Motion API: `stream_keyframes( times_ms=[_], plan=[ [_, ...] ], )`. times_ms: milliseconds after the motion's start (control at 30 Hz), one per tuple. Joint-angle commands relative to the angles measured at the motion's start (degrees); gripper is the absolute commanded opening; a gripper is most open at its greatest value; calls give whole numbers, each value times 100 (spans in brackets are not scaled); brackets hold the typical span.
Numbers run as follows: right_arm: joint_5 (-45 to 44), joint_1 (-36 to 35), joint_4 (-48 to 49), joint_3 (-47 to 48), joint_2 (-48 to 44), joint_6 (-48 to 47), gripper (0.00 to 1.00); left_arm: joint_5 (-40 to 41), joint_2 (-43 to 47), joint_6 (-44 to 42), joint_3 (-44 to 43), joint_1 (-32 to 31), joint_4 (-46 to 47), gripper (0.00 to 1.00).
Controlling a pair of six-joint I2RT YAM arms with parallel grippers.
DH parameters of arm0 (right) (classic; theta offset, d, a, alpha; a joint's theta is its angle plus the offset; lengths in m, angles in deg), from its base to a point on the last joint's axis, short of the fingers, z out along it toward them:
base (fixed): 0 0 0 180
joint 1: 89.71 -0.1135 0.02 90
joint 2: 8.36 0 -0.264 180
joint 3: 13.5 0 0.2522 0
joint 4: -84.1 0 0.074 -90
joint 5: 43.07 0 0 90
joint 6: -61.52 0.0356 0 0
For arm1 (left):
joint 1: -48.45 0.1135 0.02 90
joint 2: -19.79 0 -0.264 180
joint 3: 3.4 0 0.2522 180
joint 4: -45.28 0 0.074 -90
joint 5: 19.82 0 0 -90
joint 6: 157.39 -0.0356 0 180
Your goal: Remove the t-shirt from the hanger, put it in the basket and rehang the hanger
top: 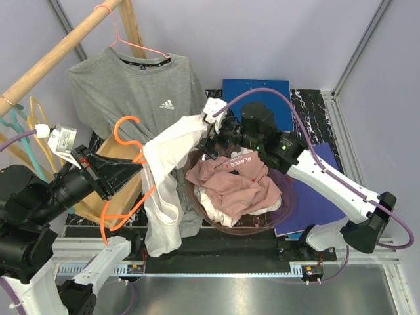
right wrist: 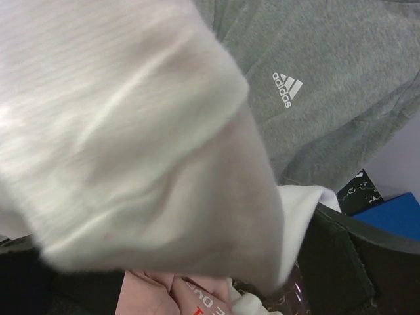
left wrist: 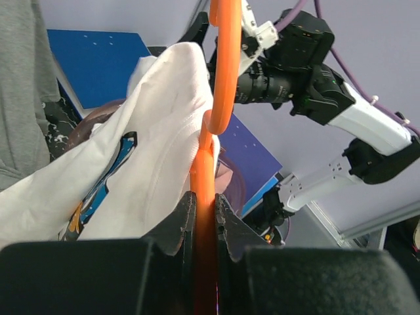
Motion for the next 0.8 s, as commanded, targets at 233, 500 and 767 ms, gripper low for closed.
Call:
stream_keyframes(
  times_ms=[233, 500, 767],
  plan=[
    [573, 43, 2713, -1566, -1088, 892, 52, -551, -30, 39, -44, -146, 792, 0],
    [-435, 43, 2891, -1690, -1273, 1693, 0, -331, 22, 48, -26, -146, 775, 0],
    [-1817, 1325, 1854, -996, -992, 2534, 0, 28, 145, -128, 44, -146, 511, 0]
  ],
)
